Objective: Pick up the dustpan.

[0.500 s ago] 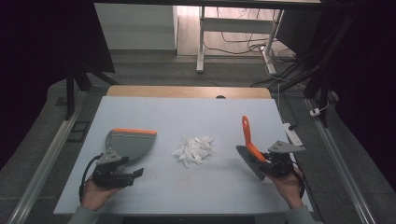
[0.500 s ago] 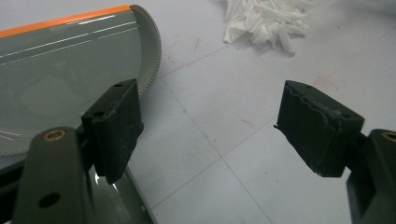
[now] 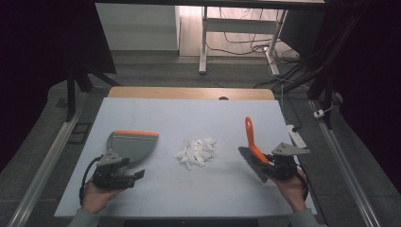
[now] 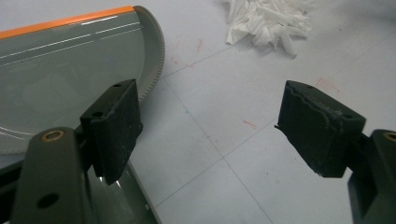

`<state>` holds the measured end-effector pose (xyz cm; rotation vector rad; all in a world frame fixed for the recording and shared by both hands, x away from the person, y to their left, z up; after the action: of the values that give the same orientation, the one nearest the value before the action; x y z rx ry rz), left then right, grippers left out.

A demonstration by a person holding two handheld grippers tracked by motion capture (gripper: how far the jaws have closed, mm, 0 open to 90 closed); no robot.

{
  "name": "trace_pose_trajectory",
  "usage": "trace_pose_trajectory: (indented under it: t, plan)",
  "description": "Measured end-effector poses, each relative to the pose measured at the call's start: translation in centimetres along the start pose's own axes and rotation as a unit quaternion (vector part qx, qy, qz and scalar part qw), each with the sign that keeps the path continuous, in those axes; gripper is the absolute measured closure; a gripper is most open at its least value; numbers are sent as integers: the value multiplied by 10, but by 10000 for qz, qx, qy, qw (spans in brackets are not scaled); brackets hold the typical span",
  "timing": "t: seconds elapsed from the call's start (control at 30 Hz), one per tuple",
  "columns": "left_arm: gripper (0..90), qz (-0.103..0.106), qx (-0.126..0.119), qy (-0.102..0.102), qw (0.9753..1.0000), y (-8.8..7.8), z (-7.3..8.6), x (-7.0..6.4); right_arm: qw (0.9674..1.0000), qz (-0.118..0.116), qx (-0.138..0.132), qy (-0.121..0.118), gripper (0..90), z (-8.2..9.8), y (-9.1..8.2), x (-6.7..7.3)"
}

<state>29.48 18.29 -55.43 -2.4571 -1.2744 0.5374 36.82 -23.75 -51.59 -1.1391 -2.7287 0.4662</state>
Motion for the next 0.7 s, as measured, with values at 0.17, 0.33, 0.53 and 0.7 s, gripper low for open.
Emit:
trace_pose_trajectory:
  t: [0.17, 0.33, 0.53, 0.7]
  plan:
    - [218, -2, 4, -9, 10000, 0, -1, -1, 10000, -6, -4, -4, 702, -1, 0, 0]
    - [211, 20, 29, 23, 10000, -1, -5, -5, 10000, -3, -5, 1, 702, -1, -1, 0]
    - [204, -14, 130, 71, 9999, 0, -7, -10, 10000, 17, -4, 11, 702, -1, -1, 0]
    - [199, -175, 188, -25, 9997, -7, -14, -11, 10000, 40, -64, 62, 702, -4, -3, -2]
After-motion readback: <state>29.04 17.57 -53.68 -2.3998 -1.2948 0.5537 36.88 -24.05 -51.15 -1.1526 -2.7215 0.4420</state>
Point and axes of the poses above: each handheld gripper's, and its own axes: y roughly forward along the jaws, z roughly out of its underside, x roughly to its left, the point moved 9 cm from there along y, roughly forward along the jaws, and after that the axes turned 14 degrees about -x, right-handed, at the moved point
